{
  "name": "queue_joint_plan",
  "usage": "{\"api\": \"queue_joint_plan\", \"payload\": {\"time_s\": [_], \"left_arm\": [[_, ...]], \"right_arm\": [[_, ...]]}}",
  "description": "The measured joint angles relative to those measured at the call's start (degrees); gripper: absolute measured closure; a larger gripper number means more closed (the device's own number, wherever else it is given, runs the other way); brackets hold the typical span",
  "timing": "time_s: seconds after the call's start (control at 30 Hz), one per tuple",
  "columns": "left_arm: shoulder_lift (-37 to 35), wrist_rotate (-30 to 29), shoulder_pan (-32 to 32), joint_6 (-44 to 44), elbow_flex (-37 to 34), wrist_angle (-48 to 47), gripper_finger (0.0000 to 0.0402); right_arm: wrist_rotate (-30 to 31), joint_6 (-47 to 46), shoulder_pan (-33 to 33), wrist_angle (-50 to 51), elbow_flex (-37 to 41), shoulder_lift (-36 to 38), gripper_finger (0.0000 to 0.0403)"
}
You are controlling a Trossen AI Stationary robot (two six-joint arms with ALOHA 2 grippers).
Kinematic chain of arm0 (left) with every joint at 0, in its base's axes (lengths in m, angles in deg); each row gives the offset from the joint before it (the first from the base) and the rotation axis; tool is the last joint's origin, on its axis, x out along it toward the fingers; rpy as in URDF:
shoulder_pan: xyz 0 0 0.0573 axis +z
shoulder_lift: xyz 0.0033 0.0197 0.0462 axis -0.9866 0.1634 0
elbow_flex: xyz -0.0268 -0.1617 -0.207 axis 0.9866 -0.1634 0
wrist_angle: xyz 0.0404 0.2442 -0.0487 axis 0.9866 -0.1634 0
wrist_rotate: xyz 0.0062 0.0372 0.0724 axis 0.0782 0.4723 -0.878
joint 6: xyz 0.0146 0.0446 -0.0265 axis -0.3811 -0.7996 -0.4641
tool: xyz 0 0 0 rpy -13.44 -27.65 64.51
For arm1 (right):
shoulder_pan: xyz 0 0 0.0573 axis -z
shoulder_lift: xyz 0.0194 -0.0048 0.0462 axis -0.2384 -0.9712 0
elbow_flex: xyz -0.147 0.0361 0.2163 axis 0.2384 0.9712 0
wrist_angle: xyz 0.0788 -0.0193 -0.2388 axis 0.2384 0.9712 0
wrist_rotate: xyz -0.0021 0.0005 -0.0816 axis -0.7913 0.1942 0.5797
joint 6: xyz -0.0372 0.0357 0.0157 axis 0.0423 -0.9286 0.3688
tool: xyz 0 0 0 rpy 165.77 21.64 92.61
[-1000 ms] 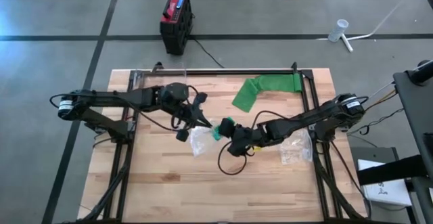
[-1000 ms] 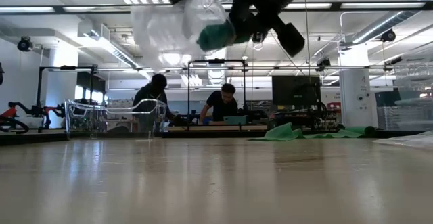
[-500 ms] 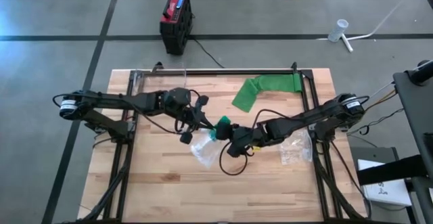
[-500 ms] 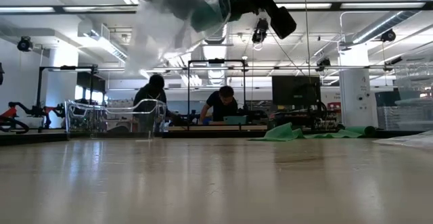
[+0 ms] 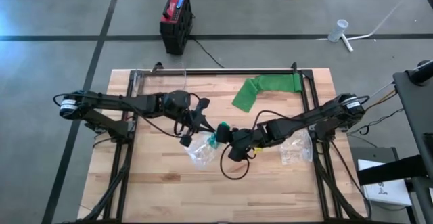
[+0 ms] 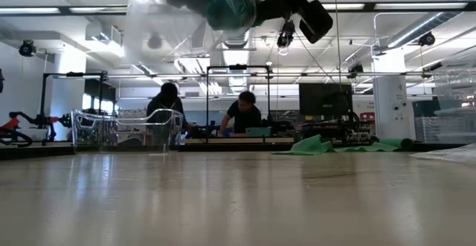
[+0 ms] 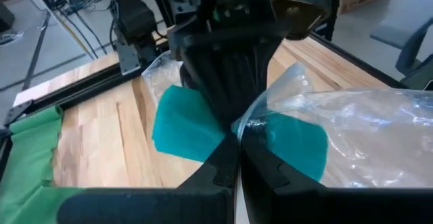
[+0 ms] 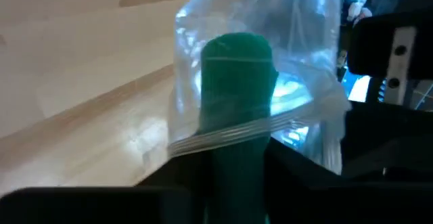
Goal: Roll bandage
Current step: Put the blue rolled bandage into the transparent zip bag
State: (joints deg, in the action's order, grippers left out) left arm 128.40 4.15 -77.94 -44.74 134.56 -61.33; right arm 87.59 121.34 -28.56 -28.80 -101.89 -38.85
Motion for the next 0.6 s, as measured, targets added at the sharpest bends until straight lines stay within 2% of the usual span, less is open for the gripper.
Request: {"api": "queue_joint_plan", "payload": {"time_s": [0.13, 0.27, 0.4, 0.6], "left_arm": [[-0.2, 0.1, -0.1, -0.9, 0.0, 0.5, 0.0401], [-0.2, -0.7, -0.4, -1.9, 0.0, 0.4, 0.0401], [-0.1, -1.5, -1.0, -2.8, -0.1, -0.2, 0.0401], [-0.1, -3.2, -1.9, -4.7, -0.1, -3.7, 0.0401]], "right_arm": [[-0.8, -5.0, -0.6, 0.4, -1.7, 0.0, 0.0235], [-0.9, -4.6, -1.4, 0.8, -1.8, 0.0, 0.0199], [0.3, -4.6, -1.3, 3.3, -1.9, 0.0, 0.0189], [0.8, -4.6, -1.5, 4.3, -2.0, 0.0, 0.0201]]}}
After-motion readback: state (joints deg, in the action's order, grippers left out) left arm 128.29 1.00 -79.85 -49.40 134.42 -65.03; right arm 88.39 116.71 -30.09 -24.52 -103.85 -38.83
